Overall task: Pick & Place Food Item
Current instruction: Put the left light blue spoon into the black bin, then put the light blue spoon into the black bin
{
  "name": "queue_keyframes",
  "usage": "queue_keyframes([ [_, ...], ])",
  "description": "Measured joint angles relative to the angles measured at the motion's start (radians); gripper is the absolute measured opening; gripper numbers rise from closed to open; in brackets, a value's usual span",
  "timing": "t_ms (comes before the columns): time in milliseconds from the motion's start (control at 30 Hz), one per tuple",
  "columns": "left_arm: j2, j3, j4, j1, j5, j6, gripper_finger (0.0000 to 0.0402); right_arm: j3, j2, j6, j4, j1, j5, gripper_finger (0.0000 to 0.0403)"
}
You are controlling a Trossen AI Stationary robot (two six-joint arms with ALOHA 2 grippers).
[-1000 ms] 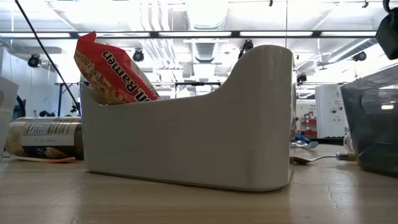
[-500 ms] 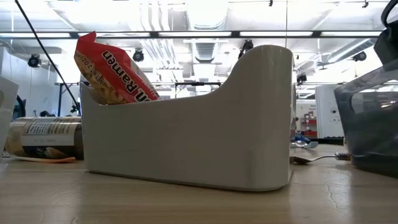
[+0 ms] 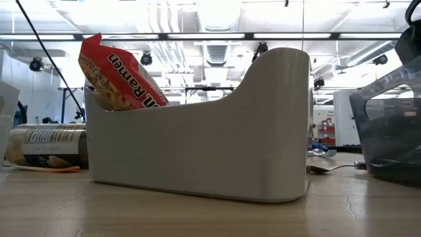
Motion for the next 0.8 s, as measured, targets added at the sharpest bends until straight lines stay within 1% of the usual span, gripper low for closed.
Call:
queue_keyframes([
  [133,0.000,0.000,-0.005,0.000,0.000,0.000,0.0340,0.000,0.000,-0.001,0.001,0.000,0.001,0.0062],
  [200,0.000,0.000,-0.010,0.000,0.000,0.000,0.0340,0.000,0.000,0.000,0.001,0.000,0.003,0.0068],
  [267,0.000,0.000,-0.015,0.000,0.000,0.000,0.0340,0.000,0.000,0.000,0.005,0.000,0.006,0.0085],
  [467,0.000,0.000,-0.020,0.000,0.000,0.000,0.0340,-0.001,0.002,0.008,0.012,-0.001,-0.001,0.0155],
  [567,0.000,0.000,-0.022,0.000,0.005,0.001,0.0340,-0.001,0.002,0.009,0.013,-0.001,-0.006,0.0182],
  [667,0.000,0.000,-0.024,0.000,0.007,0.001,0.0340,-0.001,0.002,0.009,0.013,-0.001,-0.012,0.0201],
  [800,0.000,0.000,-0.026,0.000,0.007,0.001,0.0340,0.000,0.002,0.006,0.016,-0.001,-0.037,0.0215],
])
